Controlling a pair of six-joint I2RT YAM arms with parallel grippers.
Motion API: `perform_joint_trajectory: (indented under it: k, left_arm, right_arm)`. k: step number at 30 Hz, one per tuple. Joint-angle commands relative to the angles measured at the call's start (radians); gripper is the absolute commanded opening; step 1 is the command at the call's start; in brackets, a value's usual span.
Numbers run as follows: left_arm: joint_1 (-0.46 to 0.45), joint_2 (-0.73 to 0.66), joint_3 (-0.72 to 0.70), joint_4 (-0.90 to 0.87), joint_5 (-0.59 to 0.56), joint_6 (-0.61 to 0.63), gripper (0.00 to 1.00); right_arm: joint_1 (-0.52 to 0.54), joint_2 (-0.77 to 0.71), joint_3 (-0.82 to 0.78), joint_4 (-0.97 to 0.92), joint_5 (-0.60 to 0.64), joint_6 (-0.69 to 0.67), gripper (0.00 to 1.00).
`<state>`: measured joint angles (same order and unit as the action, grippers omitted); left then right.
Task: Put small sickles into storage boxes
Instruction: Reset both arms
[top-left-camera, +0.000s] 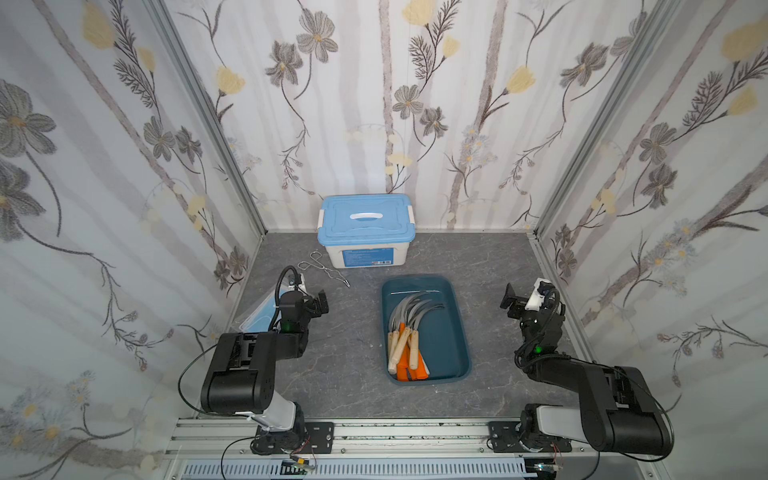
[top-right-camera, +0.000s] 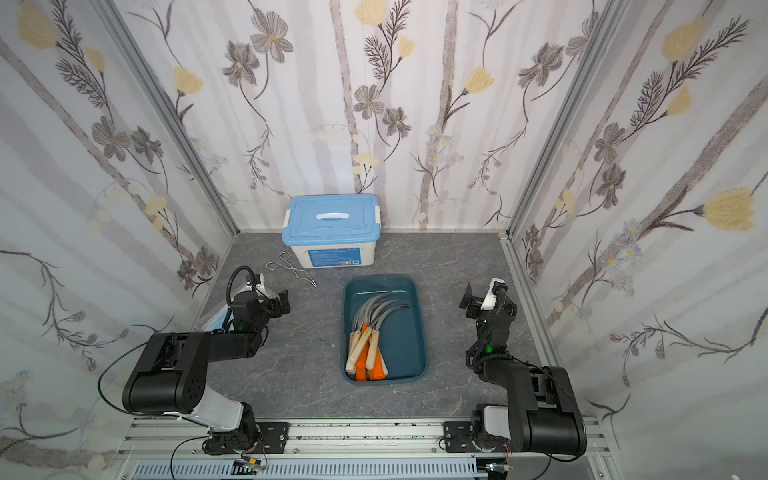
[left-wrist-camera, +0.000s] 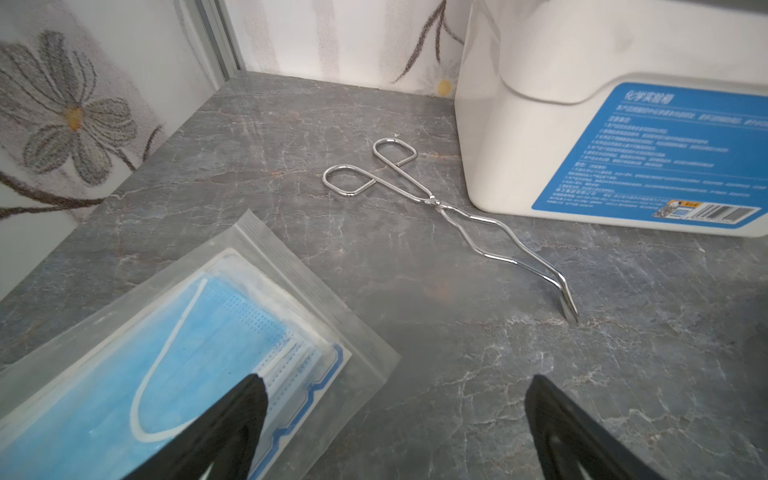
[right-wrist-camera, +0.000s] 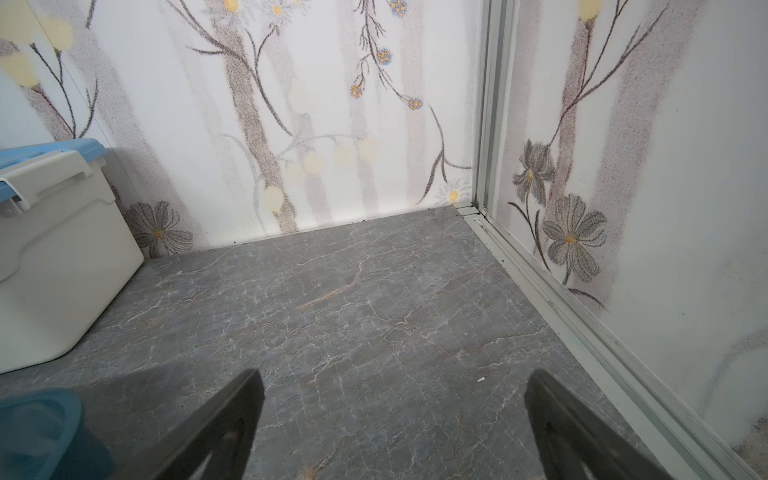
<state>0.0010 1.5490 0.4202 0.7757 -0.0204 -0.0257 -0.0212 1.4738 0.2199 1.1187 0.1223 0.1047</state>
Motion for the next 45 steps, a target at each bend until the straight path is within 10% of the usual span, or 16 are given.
perform_joint_trajectory:
  k: [1,45]
  left_arm:
    - [0.001,0.008,-0.009,0.080,0.031,0.023,1.00]
    - [0.001,0.018,-0.020,0.115,0.031,0.023,1.00]
  right_arm:
    - [0.000,0.006,0.004,0.069,-0.007,-0.022,1.00]
    - [0.000,0.005,0.003,0.071,-0.008,-0.022,1.00]
